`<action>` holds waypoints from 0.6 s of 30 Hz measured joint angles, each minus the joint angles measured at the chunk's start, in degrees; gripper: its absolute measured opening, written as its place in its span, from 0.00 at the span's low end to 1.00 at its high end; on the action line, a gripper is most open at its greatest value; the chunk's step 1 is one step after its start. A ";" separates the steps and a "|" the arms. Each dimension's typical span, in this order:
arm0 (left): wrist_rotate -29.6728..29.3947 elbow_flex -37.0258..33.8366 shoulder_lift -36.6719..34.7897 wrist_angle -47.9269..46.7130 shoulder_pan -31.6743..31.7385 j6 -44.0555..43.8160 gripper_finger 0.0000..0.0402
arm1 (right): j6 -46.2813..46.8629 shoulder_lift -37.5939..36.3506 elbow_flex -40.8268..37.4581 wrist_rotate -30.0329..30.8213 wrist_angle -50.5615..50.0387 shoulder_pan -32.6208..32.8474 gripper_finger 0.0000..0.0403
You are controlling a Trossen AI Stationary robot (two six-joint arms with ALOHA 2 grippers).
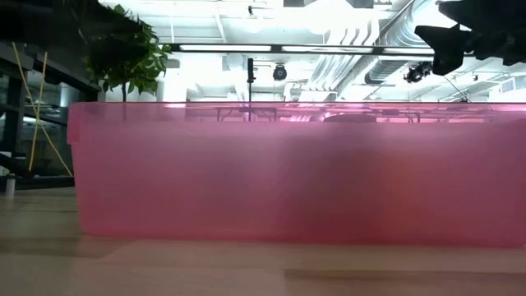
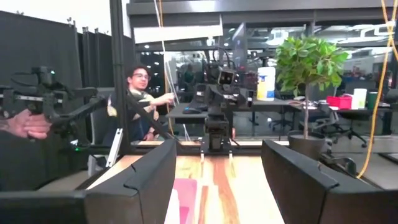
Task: Pick and place pill bottles into a basket
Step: Return to Home Position
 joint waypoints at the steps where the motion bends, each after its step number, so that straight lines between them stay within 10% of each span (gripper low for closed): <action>1: 0.00 -0.43 0.06 -0.01 0.00 -0.13 0.84 | 0.13 0.00 0.00 -1.15 0.00 -0.77 0.56; 18: 1.34 -5.45 0.03 6.56 -0.01 -2.75 0.84 | 2.95 0.02 0.00 -13.55 -2.82 -8.24 0.56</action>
